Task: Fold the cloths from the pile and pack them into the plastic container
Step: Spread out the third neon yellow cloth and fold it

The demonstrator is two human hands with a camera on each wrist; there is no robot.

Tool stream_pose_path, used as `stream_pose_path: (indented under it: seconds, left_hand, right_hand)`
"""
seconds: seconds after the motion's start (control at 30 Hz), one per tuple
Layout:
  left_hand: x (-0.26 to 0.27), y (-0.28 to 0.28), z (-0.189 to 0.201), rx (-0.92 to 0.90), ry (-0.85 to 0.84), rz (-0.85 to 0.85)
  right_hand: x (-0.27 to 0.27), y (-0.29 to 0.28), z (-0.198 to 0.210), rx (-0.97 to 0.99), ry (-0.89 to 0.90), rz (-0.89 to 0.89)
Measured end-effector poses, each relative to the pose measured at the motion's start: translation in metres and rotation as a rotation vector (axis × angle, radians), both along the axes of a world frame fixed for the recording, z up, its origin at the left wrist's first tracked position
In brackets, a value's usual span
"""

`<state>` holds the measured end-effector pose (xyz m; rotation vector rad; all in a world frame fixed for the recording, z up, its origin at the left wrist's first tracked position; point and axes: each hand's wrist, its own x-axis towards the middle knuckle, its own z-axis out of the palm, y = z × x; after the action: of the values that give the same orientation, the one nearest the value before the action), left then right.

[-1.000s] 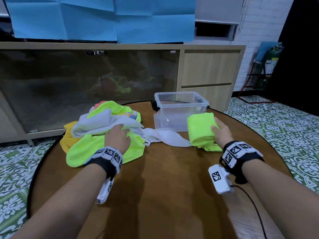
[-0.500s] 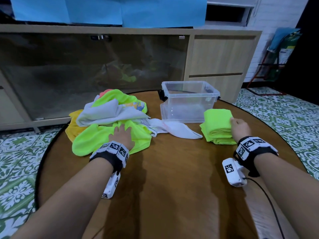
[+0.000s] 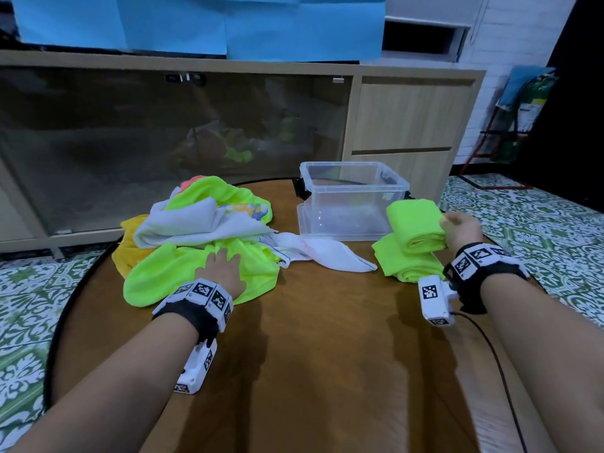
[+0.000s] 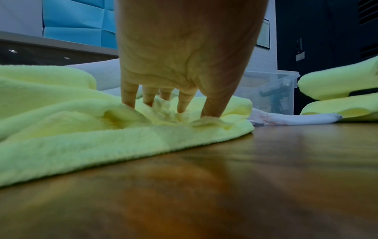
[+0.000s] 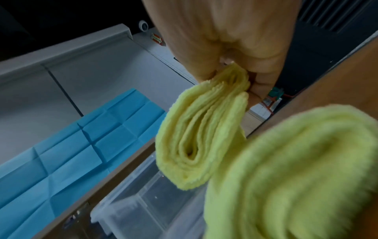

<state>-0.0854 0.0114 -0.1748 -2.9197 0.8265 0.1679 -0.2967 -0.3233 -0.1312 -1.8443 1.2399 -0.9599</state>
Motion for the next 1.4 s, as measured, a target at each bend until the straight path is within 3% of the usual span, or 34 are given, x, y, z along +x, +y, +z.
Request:
stream_pose_path:
  seconds: [0.1, 0.33, 0.5, 0.7, 0.87, 1.0, 1.1, 1.2, 1.4]
  left_hand:
    - [-0.001, -0.003, -0.001, 0.014, 0.004, 0.011]
    - [-0.004, -0.002, 0.0, 0.024, 0.016, 0.02]
    - [-0.007, -0.001, 0.0, 0.06, 0.029, 0.023]
    - [-0.01, 0.001, 0.004, 0.087, 0.069, 0.016]
    - [-0.01, -0.001, -0.003, 0.114, 0.132, 0.02]
    - [-0.004, 0.001, -0.001, 0.077, 0.069, -0.008]
    - [0.002, 0.009, 0.002, -0.063, 0.036, -0.014]
    - [0.0, 0.012, 0.01, -0.259, 0.015, 0.021]
    - [-0.027, 0.009, 0.055, -0.568, -0.158, 0.002]
  right_hand:
    - [0.0, 0.005, -0.021, 0.02, 0.142, 0.011]
    - [-0.003, 0.004, -0.02, -0.192, 0.466, 0.021]
    - [-0.005, 0.015, -0.008, -0.401, 0.503, 0.229]
    - [0.006, 0.026, -0.011, -0.252, 0.935, 0.48]
    - [0.013, 0.027, -0.011, -0.172, 1.102, 0.463]
    - [0.016, 0.032, 0.002, -0.175, 1.179, 0.447]
    - [0.014, 0.045, 0.019, -0.339, 1.125, 0.383]
    - [0.017, 0.08, 0.023, -0.515, 0.859, 0.365]
    - [0.044, 0.144, 0.024, -0.399, 0.642, 0.647]
